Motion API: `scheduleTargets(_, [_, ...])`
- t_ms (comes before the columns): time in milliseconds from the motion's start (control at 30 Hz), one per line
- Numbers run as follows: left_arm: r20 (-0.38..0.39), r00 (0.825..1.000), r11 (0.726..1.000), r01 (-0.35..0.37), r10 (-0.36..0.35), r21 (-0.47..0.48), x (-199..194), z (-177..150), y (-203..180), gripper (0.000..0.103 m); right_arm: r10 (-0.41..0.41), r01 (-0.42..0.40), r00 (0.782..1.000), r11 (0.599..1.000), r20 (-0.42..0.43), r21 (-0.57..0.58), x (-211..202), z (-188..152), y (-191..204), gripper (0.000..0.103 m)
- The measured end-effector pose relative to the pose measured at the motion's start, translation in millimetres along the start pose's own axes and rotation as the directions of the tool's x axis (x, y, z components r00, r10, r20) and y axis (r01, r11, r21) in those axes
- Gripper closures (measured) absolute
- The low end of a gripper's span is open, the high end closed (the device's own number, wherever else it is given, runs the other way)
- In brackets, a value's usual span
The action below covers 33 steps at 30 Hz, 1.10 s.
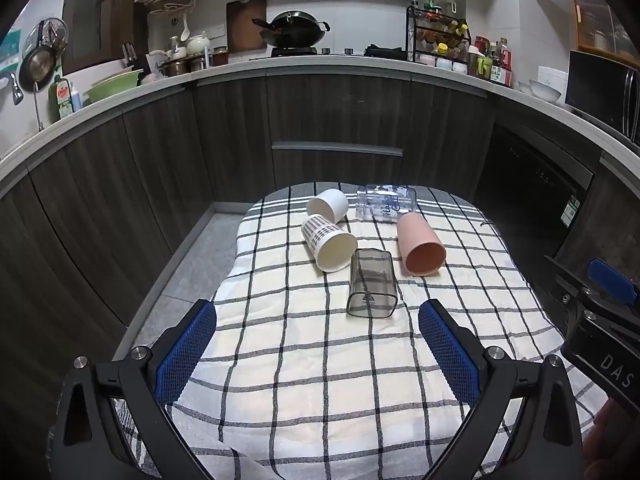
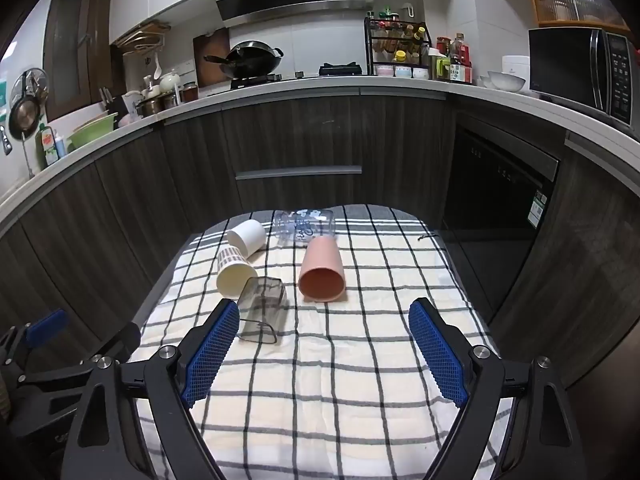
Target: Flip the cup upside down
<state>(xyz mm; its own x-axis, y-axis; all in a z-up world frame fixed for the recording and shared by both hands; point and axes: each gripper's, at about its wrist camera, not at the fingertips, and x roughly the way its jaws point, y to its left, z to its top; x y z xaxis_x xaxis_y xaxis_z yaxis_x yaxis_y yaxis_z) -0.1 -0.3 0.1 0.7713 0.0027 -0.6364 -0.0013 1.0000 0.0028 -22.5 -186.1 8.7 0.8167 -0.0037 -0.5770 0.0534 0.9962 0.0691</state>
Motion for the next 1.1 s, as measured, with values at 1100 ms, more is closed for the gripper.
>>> scheduleTargets(1100, [-0.008,1.0,1.0,0.005,-0.005,0.001,0.0,-0.9,-0.6,0.0,0.006,-0.005,1.0,1.0,-0.025,0.013,5.4,-0.5,0.0,0.016])
